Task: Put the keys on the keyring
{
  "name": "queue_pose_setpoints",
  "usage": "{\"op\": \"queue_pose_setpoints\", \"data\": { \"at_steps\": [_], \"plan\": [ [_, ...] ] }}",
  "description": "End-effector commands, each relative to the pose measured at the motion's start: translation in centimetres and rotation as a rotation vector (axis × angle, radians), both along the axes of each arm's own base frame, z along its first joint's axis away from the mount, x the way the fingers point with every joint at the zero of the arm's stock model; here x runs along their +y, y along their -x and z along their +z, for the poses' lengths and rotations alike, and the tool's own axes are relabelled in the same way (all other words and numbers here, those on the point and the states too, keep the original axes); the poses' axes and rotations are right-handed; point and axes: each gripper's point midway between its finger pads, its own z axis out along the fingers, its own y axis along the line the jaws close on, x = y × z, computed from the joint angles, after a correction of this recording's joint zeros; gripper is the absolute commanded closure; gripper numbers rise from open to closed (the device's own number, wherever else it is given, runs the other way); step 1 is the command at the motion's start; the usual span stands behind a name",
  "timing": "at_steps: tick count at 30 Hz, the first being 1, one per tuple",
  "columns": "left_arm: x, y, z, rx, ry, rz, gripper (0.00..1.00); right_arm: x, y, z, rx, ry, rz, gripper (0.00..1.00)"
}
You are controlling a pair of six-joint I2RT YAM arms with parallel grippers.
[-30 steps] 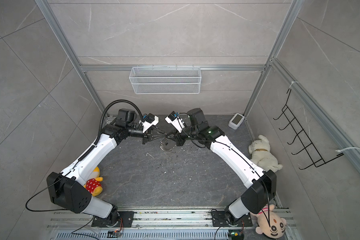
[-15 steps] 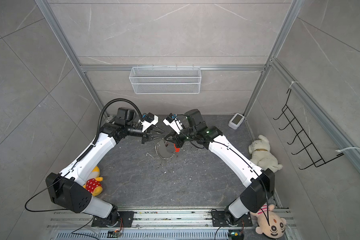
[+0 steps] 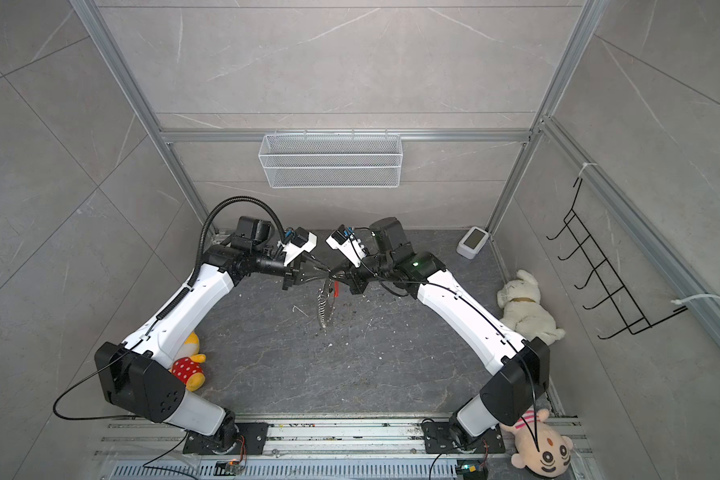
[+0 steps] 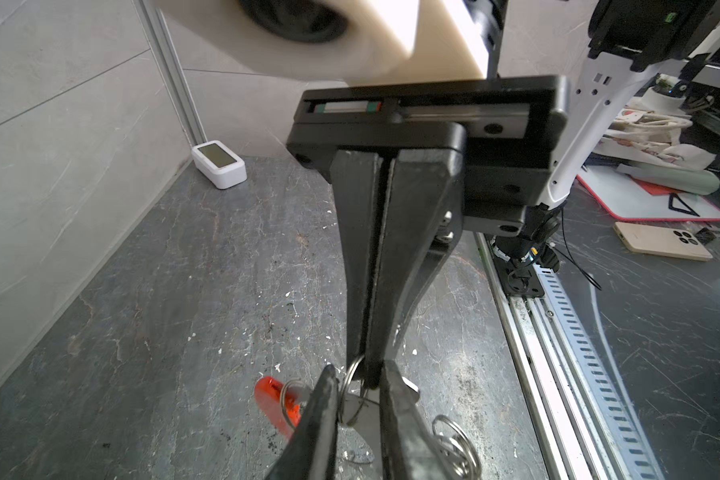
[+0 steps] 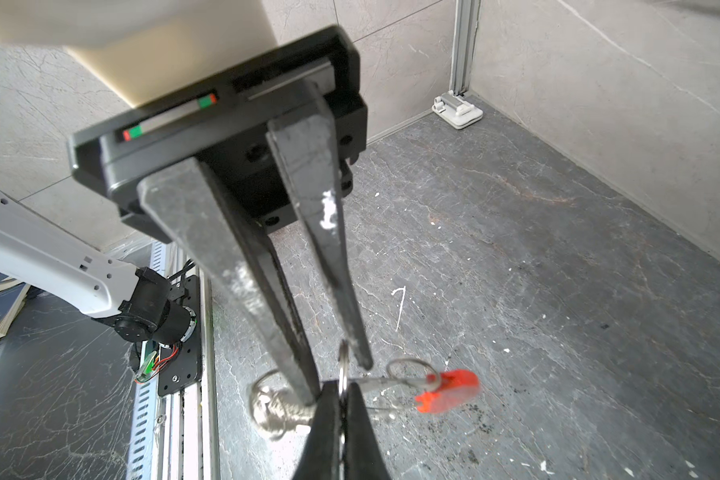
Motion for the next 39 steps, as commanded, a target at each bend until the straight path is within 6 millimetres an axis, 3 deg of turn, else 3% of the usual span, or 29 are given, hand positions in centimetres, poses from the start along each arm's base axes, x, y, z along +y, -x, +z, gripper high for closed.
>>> {"op": "queue_pose_setpoints", "data": {
  "at_steps": [1, 4, 14, 16, 20, 23, 25, 27, 31, 39],
  "plan": [
    [0.0, 0.2, 1.4, -0.003, 0.033, -0.026, 0.85, 0.5, 0.8, 3.0, -0.050, -0.065, 0.038, 1.00],
    [-0.1, 0.2, 1.5, 0.008, 0.036, -0.033, 0.94, 0.5, 0.8, 3.2, -0.054, -0.068, 0.037, 1.00],
    [-0.2, 0.4, 1.0, 0.054, 0.040, -0.045, 0.91, 0.4, 0.5, 4.1, -0.079, -0.088, 0.017, 1.00],
    [-0.3, 0.5, 0.9, 0.061, 0.044, -0.056, 1.00, 0.4, 0.4, 4.3, -0.082, -0.089, 0.014, 1.00],
    [-0.3, 1.1, 1.4, 0.036, 0.067, -0.072, 1.00, 0.5, 0.1, 4.3, -0.069, -0.096, -0.005, 1.00],
    [0.0, 0.3, 2.1, -0.022, 0.127, -0.008, 1.00, 0.2, -0.1, 4.1, -0.056, -0.097, -0.028, 0.94],
    [0.5, -0.2, 3.3, -0.063, 0.195, 0.021, 1.00, -0.5, -0.3, 4.1, -0.044, -0.113, -0.053, 0.78],
    [0.8, -0.3, 4.1, -0.073, 0.238, 0.035, 1.00, -1.4, -0.4, 4.6, -0.031, -0.153, -0.069, 0.71],
    [0.9, -0.2, 5.0, -0.073, 0.290, 0.036, 1.00, -3.2, -1.1, 5.4, 0.026, -0.257, -0.077, 0.67],
    [1.0, -0.1, 6.5, -0.095, 0.375, 0.051, 1.00, -2.1, -1.4, 4.2, 0.117, -0.296, -0.012, 0.63]
  ]
}}
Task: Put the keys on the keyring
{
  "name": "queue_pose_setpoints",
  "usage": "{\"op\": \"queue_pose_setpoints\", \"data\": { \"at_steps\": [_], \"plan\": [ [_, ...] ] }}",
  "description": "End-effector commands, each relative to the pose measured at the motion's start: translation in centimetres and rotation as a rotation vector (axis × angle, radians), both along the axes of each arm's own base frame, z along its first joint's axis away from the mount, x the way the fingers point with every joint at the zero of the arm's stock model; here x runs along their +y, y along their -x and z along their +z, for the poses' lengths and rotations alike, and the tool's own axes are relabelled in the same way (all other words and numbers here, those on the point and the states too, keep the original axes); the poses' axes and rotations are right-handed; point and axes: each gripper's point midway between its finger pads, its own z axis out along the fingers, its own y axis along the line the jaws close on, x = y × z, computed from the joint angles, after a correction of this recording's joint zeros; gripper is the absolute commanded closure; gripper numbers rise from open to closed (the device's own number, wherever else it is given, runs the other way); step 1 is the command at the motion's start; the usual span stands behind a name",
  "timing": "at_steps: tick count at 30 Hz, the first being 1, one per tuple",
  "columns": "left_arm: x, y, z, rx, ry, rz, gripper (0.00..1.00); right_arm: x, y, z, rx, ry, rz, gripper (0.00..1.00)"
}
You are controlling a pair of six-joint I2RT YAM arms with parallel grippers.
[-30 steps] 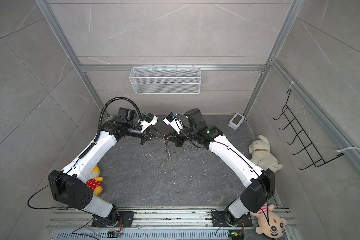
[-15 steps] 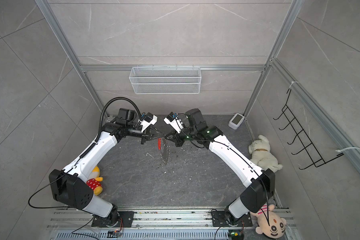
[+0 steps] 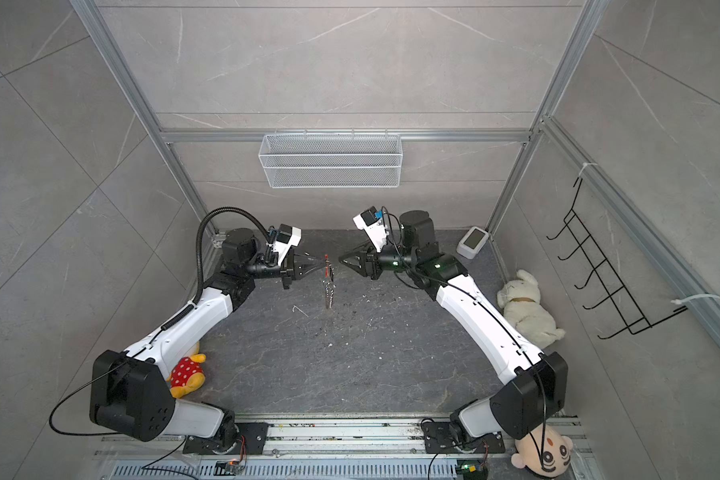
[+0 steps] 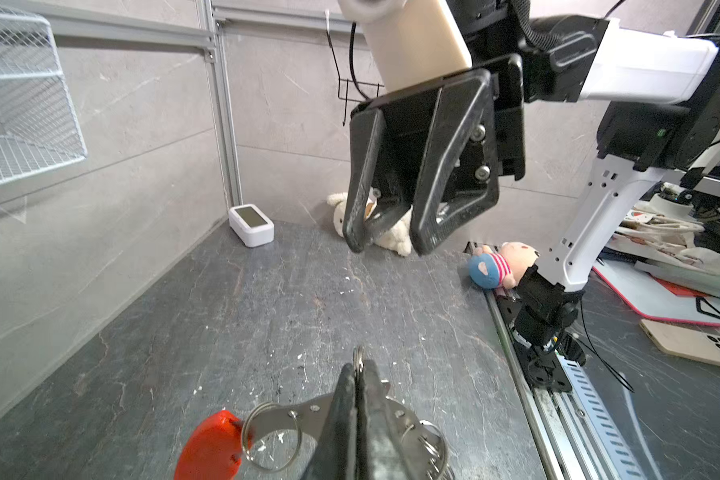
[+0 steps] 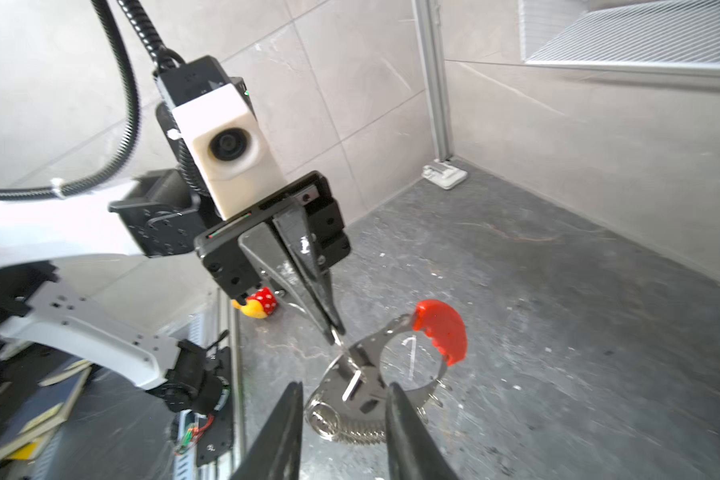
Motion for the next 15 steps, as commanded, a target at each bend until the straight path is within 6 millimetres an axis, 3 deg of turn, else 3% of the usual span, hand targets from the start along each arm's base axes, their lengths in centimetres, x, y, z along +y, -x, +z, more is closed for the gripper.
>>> {"op": "queue_pose_setpoints", "data": {
  "at_steps": [1, 15],
  "plan": [
    [0.4, 1.6, 4.9, -0.134, 0.099, -0.033, 1.00, 1.0, 0.2, -0.4, 0.045, -0.051, 0.061, 0.63],
    [0.4, 1.8, 6.4, -0.140, 0.168, -0.048, 1.00, 1.9, -0.1, -0.1, 0.065, -0.110, 0.110, 0.69]
  ]
}}
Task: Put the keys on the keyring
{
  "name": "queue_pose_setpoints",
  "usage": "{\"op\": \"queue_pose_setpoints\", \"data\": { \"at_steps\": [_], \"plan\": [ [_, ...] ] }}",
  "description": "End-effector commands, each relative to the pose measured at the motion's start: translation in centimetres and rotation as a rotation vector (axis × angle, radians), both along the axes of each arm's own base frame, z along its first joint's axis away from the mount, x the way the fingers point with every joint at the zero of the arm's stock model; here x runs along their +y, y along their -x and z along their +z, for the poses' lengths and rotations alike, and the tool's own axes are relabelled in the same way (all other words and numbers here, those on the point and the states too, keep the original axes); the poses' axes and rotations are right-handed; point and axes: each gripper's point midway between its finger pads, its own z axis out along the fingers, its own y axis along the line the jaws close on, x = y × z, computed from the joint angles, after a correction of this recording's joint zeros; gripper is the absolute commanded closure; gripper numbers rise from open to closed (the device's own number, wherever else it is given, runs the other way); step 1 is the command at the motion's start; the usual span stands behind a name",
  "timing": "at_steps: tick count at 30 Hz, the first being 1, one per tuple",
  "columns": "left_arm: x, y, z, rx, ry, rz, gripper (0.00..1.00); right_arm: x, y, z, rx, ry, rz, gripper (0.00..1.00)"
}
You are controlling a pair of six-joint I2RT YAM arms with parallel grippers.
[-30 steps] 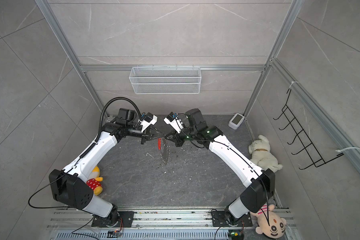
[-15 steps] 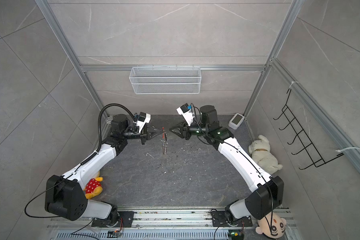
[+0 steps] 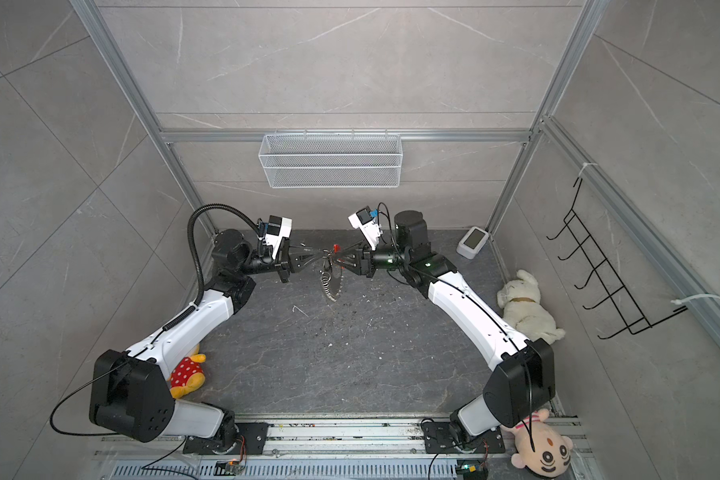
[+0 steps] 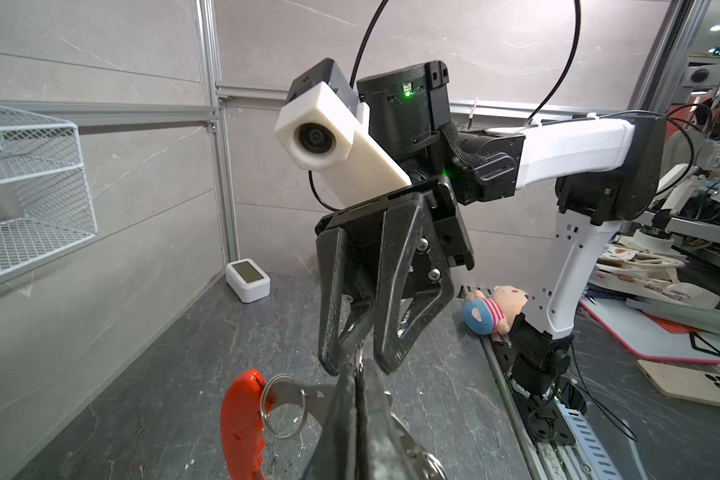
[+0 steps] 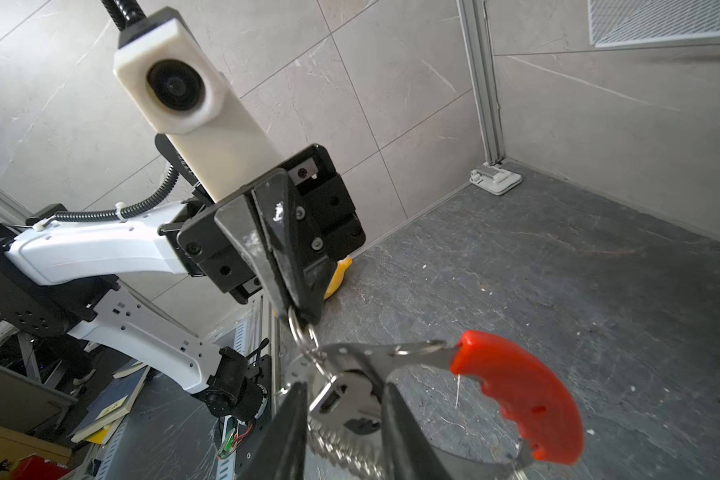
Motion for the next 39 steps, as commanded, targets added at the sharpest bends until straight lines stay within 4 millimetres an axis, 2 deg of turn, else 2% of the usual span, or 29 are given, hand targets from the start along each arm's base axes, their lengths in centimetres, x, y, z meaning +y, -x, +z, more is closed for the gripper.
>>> {"op": "queue_pose_setpoints", "data": {
  "at_steps": [1, 14, 26, 32, 39],
  "plan": [
    [0.3, 1.4, 2.4, -0.088, 0.044, -0.034, 1.00, 0.4, 0.1, 0.1, 0.003, -0.025, 0.025, 0.70],
    [0.1, 1.5, 2.5, -0.074, 0.050, -0.059, 1.00, 0.7, -0.3, 0.9, 0.002, -0.054, 0.031, 0.80],
    [-0.4, 1.1, 2.3, -0.059, 0.051, -0.073, 1.00, 0.8, 0.1, 1.7, -0.006, -0.072, 0.051, 0.80],
    [-0.4, 1.1, 2.6, -0.062, 0.057, -0.075, 1.00, 0.9, 0.0, 1.5, -0.002, -0.070, 0.053, 0.93],
    [-0.5, 1.0, 3.0, -0.069, 0.070, -0.080, 1.00, 1.0, 0.0, 1.0, 0.009, -0.064, 0.053, 0.97]
  ]
}}
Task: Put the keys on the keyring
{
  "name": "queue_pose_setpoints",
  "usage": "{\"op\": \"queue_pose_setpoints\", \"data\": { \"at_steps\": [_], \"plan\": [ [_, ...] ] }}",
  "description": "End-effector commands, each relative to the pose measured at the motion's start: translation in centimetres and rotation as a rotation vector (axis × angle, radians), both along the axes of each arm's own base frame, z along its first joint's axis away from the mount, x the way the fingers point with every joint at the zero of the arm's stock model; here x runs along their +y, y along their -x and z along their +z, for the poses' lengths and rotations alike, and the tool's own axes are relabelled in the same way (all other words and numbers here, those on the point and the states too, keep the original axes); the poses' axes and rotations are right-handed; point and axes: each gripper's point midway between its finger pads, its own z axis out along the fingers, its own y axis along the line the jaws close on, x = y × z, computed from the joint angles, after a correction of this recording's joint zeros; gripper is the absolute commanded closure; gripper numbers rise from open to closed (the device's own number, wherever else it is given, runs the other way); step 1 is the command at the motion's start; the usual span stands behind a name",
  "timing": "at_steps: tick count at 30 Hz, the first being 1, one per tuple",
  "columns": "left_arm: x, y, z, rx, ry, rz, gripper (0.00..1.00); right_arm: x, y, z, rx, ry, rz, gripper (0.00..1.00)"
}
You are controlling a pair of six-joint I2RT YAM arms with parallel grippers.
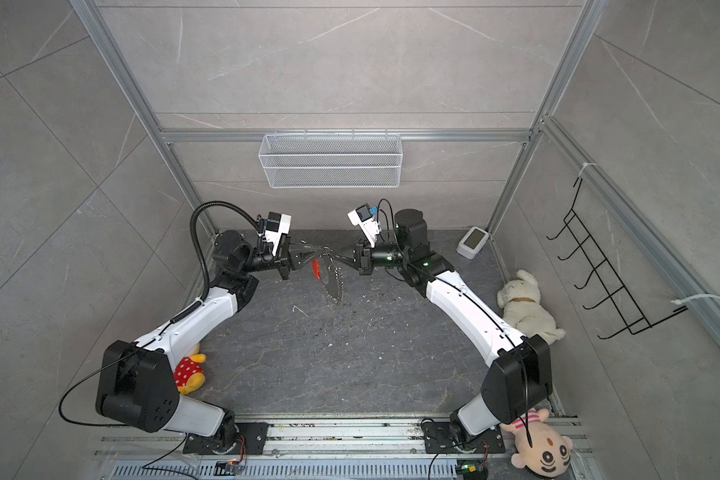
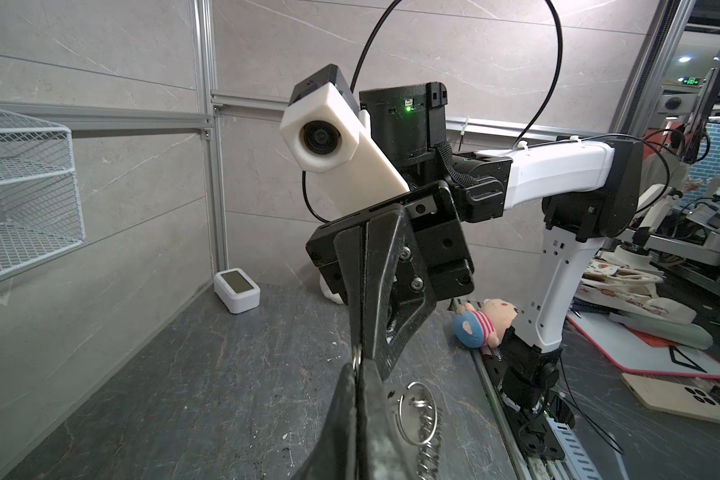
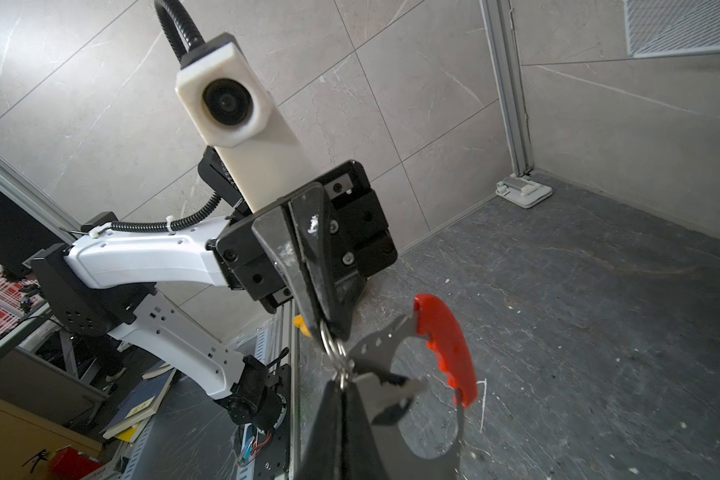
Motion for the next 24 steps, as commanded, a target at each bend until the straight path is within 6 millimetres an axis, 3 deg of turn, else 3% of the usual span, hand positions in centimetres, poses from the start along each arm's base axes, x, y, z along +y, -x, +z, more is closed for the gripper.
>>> {"op": "queue_pose_setpoints", "data": {
  "at_steps": [1, 17, 24],
  "plan": [
    [-0.2, 1.4, 2.9, -0.113, 0.043, -0.038, 1.00, 0.4, -0.3, 0.1, -0.011, -0.008, 0.005, 0.97],
    [-0.1, 1.4, 3.9, -0.126, 0.094, -0.044, 1.00, 2.1, 0.0, -1.4, 0.047, -0.020, 0.064, 0.98],
    [-0.1, 1.3, 3.7, -0.126, 0.098, -0.040, 1.00, 2.2, 0.1, -2.0, 0.064, -0.028, 0.067, 0.88]
  ]
}}
